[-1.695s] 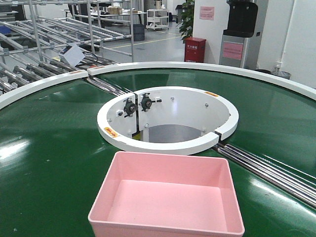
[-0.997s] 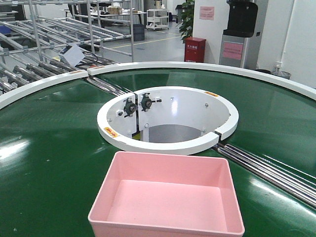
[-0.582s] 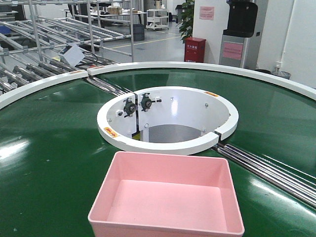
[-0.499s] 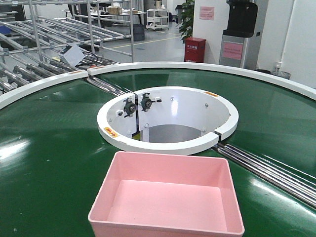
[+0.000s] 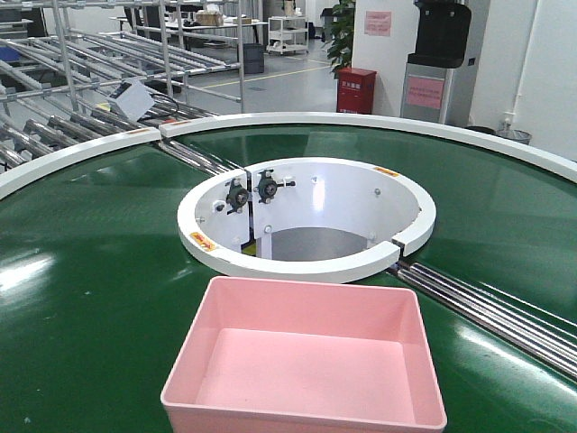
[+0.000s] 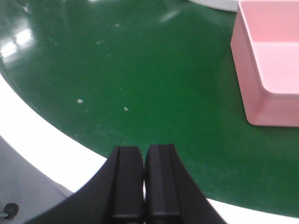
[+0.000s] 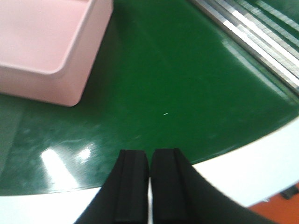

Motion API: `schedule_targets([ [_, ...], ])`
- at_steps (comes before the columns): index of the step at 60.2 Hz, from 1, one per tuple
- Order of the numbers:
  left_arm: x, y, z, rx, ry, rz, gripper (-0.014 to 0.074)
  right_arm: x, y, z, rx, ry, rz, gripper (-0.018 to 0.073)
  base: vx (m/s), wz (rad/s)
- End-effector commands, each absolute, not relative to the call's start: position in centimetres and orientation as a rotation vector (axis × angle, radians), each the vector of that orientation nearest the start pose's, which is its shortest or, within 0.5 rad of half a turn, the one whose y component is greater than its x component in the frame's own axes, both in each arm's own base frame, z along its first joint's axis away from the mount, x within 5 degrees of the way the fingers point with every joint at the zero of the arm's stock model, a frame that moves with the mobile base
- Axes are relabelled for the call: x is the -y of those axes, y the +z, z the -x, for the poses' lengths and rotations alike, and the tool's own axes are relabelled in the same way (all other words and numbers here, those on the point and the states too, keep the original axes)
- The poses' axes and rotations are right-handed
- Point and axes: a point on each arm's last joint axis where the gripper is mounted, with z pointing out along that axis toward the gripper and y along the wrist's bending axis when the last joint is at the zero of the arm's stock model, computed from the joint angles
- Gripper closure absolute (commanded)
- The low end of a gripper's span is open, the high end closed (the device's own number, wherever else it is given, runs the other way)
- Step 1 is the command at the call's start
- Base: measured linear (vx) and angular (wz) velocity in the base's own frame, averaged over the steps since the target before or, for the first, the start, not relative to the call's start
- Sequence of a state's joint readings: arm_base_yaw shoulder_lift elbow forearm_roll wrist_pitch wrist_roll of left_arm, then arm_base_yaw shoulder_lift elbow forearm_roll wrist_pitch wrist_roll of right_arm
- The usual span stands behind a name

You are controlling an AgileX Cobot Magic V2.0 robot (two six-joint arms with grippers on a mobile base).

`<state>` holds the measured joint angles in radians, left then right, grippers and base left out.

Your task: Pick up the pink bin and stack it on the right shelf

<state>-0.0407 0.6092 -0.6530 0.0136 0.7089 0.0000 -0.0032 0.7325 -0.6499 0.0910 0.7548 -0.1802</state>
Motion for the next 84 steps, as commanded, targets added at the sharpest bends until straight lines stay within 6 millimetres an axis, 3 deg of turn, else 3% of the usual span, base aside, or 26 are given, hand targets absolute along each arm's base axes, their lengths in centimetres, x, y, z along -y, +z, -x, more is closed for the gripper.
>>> schedule_targets([
  [1, 1.5, 33.6, -12.7, -2.084, -0.062, -0.149, 0.0251, -1.1, 32.2, -14.9, -2.239, 0.048, 0.229, 0.0251, 0.00, 0.00],
  [9, 3.8, 33.6, -14.9, -2.143, -0.110, -0.351, 0.0090, -2.9, 32.8, -17.2, -2.294, 0.050, 0.441, 0.0053, 0.00, 0.00],
  [17, 5.6, 33.4, -18.2, -2.222, -0.126, -0.439, 0.0049, -4.7, 33.2, -20.4, -2.351, 0.030, 0.566, -0.0027, 0.00, 0.00],
  [38, 9.9, 32.0, -29.8, -2.455, -0.203, -0.435, 0.0052, -7.3, 32.9, -30.4, -2.662, 0.113, 0.398, -0.0026, 0.00, 0.00],
  [45, 11.1, 31.6, -33.6, -2.476, -0.217, -0.434, 0.0052, -7.8, 32.5, -32.9, -2.722, 0.112, 0.396, -0.0026, 0.00, 0.00],
  [54, 12.7, 30.6, -37.6, -2.508, -0.263, -0.421, 0.0052, -8.5, 31.7, -36.0, -2.749, 0.130, 0.262, -0.0026, 0.00, 0.00],
  [67, 14.2, 29.9, -41.8, -2.516, -0.296, -0.416, 0.0052, -9.1, 30.0, -39.7, -2.770, 0.115, 0.148, -0.0025, 0.00, 0.00],
  [84, 15.0, 27.7, -44.8, -2.590, -0.307, -0.309, 0.0052, -9.6, 27.0, -42.7, -2.816, 0.095, 0.049, -0.0025, 0.00, 0.00],
])
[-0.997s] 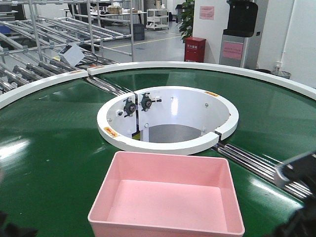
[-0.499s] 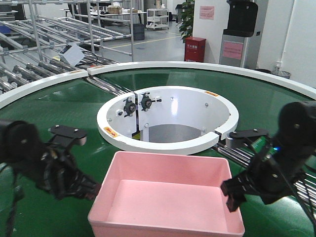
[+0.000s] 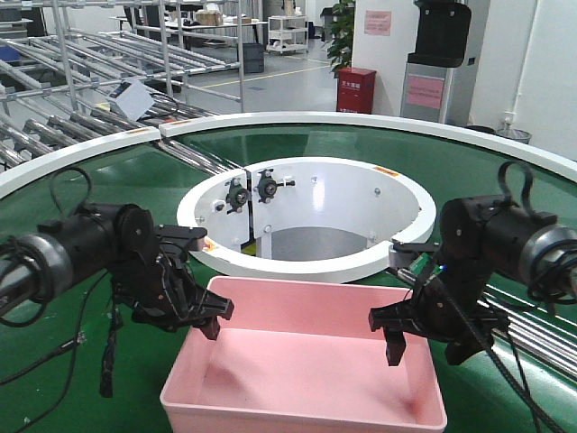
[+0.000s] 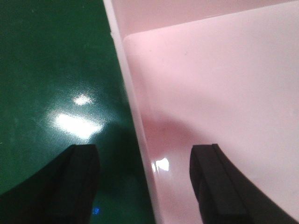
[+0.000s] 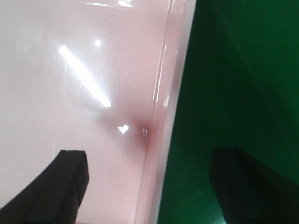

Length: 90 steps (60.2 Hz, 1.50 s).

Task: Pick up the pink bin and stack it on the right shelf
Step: 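Lower both grippers onto opposite rims of the pink bin, then close both grippers on the bin rims and lift the bin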

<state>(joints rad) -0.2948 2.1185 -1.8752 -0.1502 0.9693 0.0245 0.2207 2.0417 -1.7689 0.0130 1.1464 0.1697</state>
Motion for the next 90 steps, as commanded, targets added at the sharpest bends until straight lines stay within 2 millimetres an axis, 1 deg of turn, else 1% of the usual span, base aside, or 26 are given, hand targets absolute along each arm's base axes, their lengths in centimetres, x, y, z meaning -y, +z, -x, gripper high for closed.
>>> schedule_targets([
  [1, 15.0, 27.6, -44.8, -2.594, -0.308, -0.304, 0.0052, -9.6, 26.8, -42.8, -2.819, 0.095, 0.045, -0.0025, 0.00, 0.00],
  [10, 15.1, 26.4, -45.1, -2.627, -0.298, -0.283, 0.0070, -9.7, 25.6, -43.7, -2.838, 0.088, 0.012, -0.0001, 0.00, 0.00],
  [16, 14.9, 26.1, -45.2, -2.643, -0.260, -0.289, 0.0113, -9.8, 25.3, -43.9, -2.842, 0.089, -0.009, 0.0048, 0.00, 0.00],
  [22, 14.5, 26.0, -45.2, -2.654, -0.215, -0.260, 0.0176, -9.8, 25.0, -43.9, -2.850, 0.083, -0.024, 0.0130, 0.00, 0.00],
  [26, 14.3, 25.9, -45.2, -2.665, -0.188, -0.247, 0.0234, -9.6, 25.0, -43.9, -2.851, 0.065, -0.052, 0.0192, 0.00, 0.00],
  [32, 14.3, 25.9, -45.1, -2.680, -0.184, -0.245, 0.0304, -9.4, 25.0, -43.9, -2.849, 0.039, -0.062, 0.0290, 0.00, 0.00],
  [33, 14.3, 25.9, -45.1, -2.680, -0.184, -0.245, 0.0327, -9.4, 25.0, -43.9, -2.849, 0.039, -0.062, 0.0309, 0.00, 0.00],
  [41, 14.3, 25.9, -45.1, -2.672, -0.193, -0.241, 0.0416, -9.5, 25.0, -43.9, -2.847, 0.045, -0.061, 0.0403, 0.00, 0.00],
  [47, 14.3, 25.9, -45.1, -2.672, -0.191, -0.243, 0.0451, -9.6, 25.0, -43.9, -2.849, 0.062, -0.065, 0.0450, 0.00, 0.00],
  [54, 14.3, 25.9, -45.1, -2.679, -0.191, -0.241, 0.0472, -9.8, 25.0, -43.9, -2.849, 0.105, -0.076, 0.0489, 0.00, 0.00],
  [60, 14.2, 26.2, -44.8, -2.698, -0.192, -0.225, 0.0472, -10.0, 25.8, -43.8, -2.838, 0.122, -0.076, 0.0502, 0.00, 0.00],
  [64, 14.1, 27.2, -44.3, -2.705, -0.199, -0.185, 0.0471, -10.3, 26.8, -43.6, -2.817, 0.119, -0.067, 0.0503, 0.00, 0.00],
  [66, 13.9, 27.7, -44.0, -2.703, -0.198, -0.167, 0.0471, -10.4, 27.6, -43.3, -2.794, 0.114, -0.067, 0.0503, 0.00, 0.00],
  [70, 13.7, 29.7, -43.2, -2.680, -0.208, -0.134, 0.0471, -11.0, 29.2, -42.6, -2.753, 0.097, -0.065, 0.0503, 0.00, 0.00],
  [74, 13.4, 31.5, -42.1, -2.677, -0.217, -0.110, 0.0471, -11.6, 31.0, -41.5, -2.715, 0.068, -0.043, 0.0503, 0.00, 0.00],
  [79, 13.0, 33.7, -40.3, -2.653, -0.201, -0.066, 0.0471, -12.0, 32.7, -39.8, -2.681, 0.037, -0.023, 0.0503, 0.00, 0.00],
  [85, 13.1, 35.0, -38.1, -2.602, -0.136, -0.037, 0.0471, -12.2, 33.2, -37.9, -2.644, -0.021, -0.024, 0.0503, 0.00, 0.00],
  [86, 13.2, 35.2, -37.4, -2.590, -0.118, -0.030, 0.0471, -12.1, 33.5, -37.4, -2.631, -0.025, -0.029, 0.0503, 0.00, 0.00],
  [87, 13.3, 35.4, -36.7, -2.581, -0.102, -0.022, 0.0471, -12.0, 33.3, -37.0, -2.630, -0.038, -0.035, 0.0502, 0.00, 0.00],
  [88, 13.4, 35.5, -36.3, -2.568, -0.095, -0.020, 0.0471, -11.9, 33.7, -36.5, -2.619, -0.038, -0.040, 0.0502, 0.00, 0.00],
  [90, 13.6, 35.6, -35.2, -2.551, -0.086, -0.019, 0.0471, -11.8, 33.4, -35.6, -2.621, -0.044, -0.036, 0.0501, 0.00, 0.00],
])
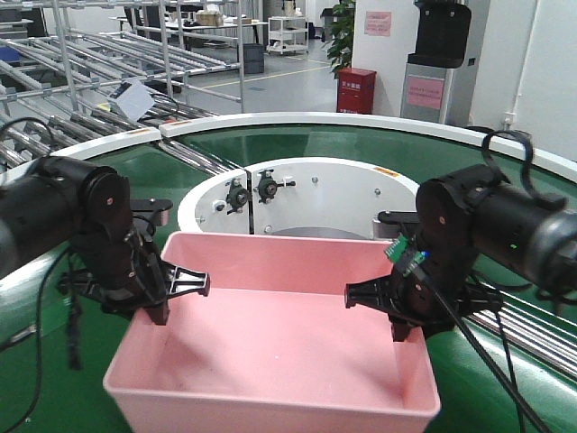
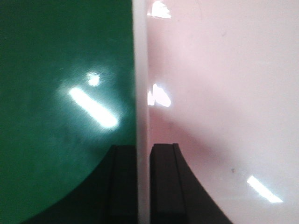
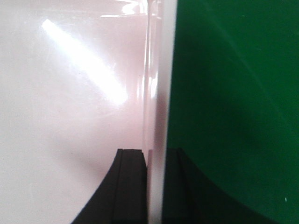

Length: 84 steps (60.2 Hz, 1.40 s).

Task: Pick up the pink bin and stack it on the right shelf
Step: 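Close both grippers on the bin rims and lift the bin, then hold the pink bin with both grippers while the base turns away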

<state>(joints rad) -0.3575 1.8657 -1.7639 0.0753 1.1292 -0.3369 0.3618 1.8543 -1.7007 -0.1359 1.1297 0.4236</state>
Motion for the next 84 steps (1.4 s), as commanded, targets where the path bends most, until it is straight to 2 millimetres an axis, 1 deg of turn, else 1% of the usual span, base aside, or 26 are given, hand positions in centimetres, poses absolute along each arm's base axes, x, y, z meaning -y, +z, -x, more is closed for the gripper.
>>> schedule_targets([
  [1, 13.8, 35.7, -34.7, -2.538, -0.076, -0.028, 0.0471, -11.8, 33.5, -35.2, -2.617, -0.038, -0.036, 0.0501, 0.00, 0.00],
  [2, 13.8, 35.8, -33.7, -2.523, -0.078, -0.021, 0.0471, -11.8, 33.9, -34.5, -2.597, -0.022, -0.033, 0.0501, 0.00, 0.00],
  [3, 13.9, 36.2, -33.2, -2.509, -0.078, -0.029, 0.0471, -11.7, 33.7, -34.0, -2.601, -0.023, -0.027, 0.0501, 0.00, 0.00],
  [4, 14.0, 35.5, -32.8, -2.521, -0.072, -0.022, 0.0471, -11.8, 33.7, -33.6, -2.596, -0.018, -0.016, 0.0501, 0.00, 0.00],
  [5, 14.1, 35.9, -32.0, -2.501, -0.079, -0.029, 0.0471, -11.9, 33.8, -33.2, -2.591, -0.011, -0.010, 0.0501, 0.00, 0.00],
  [6, 14.1, 35.6, -31.5, -2.505, -0.079, -0.021, 0.0471, -11.9, 33.8, -32.8, -2.582, -0.004, -0.005, 0.0501, 0.00, 0.00],
  [9, 14.2, 35.8, -29.7, -2.477, -0.101, -0.023, 0.0471, -12.0, 34.2, -31.3, -2.563, 0.010, 0.017, 0.0500, 0.00, 0.00],
  [14, 14.3, 35.5, -26.9, -2.454, -0.136, -0.011, 0.0471, -12.2, 33.9, -29.0, -2.565, 0.025, 0.027, 0.0498, 0.00, 0.00],
  [15, 14.2, 35.2, -26.3, -2.459, -0.142, 0.004, 0.0471, -12.2, 33.8, -28.7, -2.564, 0.030, 0.025, 0.0498, 0.00, 0.00],
  [16, 14.1, 35.6, -25.8, -2.441, -0.161, 0.005, 0.0471, -12.2, 33.7, -28.3, -2.562, 0.034, 0.019, 0.0498, 0.00, 0.00],
  [17, 14.2, 35.0, -25.3, -2.448, -0.164, 0.021, 0.0471, -12.2, 33.6, -27.9, -2.560, 0.035, 0.023, 0.0498, 0.00, 0.00],
  [18, 14.0, 35.2, -24.7, -2.436, -0.178, 0.027, 0.0471, -12.2, 33.6, -27.5, -2.559, 0.038, 0.015, 0.0498, 0.00, 0.00],
  [24, 13.8, 34.6, -22.4, -2.420, -0.213, 0.031, 0.0471, -11.9, 33.0, -25.6, -2.561, 0.056, -0.005, 0.0498, 0.00, 0.00],
  [31, 13.1, 34.1, -20.6, -2.420, -0.236, 0.037, 0.0471, -11.6, 32.7, -24.2, -2.557, 0.074, 0.006, 0.0498, 0.00, 0.00],
  [37, 12.8, 34.0, -20.2, -2.401, -0.269, 0.058, 0.0471, -11.5, 32.8, -23.9, -2.543, 0.087, 0.012, 0.0498, 0.00, 0.00],
  [44, 13.0, 34.1, -20.3, -2.390, -0.289, 0.055, 0.0471, -11.6, 32.9, -24.0, -2.525, 0.103, 0.016, 0.0498, 0.00, 0.00],
  [84, 13.0, 34.0, -20.2, -2.392, -0.287, 0.057, 0.0471, -11.6, 32.9, -24.0, -2.524, 0.105, 0.016, 0.0498, 0.00, 0.00],
])
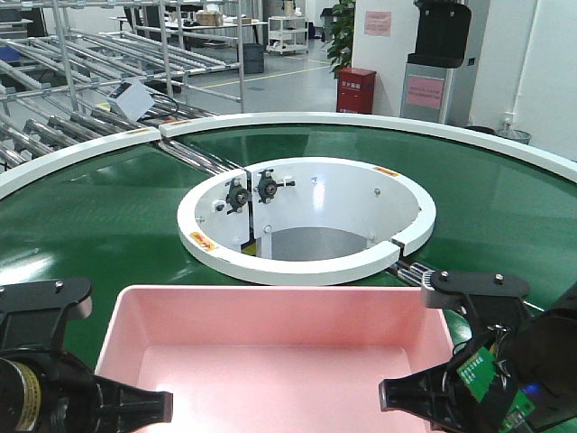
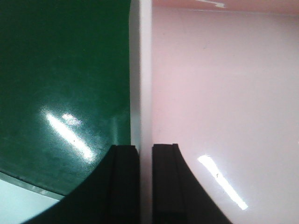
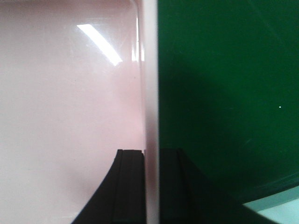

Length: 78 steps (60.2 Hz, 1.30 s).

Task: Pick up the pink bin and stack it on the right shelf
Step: 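Hold the pink bin with both grippers while the base turns away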

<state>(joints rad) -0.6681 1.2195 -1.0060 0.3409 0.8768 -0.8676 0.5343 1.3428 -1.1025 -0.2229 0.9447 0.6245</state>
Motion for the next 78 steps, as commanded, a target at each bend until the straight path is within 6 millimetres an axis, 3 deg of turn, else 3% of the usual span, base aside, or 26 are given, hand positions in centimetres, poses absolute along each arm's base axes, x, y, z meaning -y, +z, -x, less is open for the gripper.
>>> schedule_targets([
  [1, 12.98, 34.04, -20.24, -2.392, -0.287, 0.057, 0.0471, -11.63, 32.93, -23.97, -2.524, 0.105, 0.016, 0.0498, 0.00, 0.00],
  [38, 12.98, 34.04, -20.24, -2.392, -0.287, 0.057, 0.0471, -11.59, 32.92, -23.96, -2.526, 0.102, 0.014, 0.0498, -0.02, -0.07],
  [78, 12.97, 34.04, -20.24, -2.393, -0.286, 0.057, 0.0471, -11.59, 32.92, -23.97, -2.526, 0.100, 0.018, 0.0496, -0.09, -0.40],
])
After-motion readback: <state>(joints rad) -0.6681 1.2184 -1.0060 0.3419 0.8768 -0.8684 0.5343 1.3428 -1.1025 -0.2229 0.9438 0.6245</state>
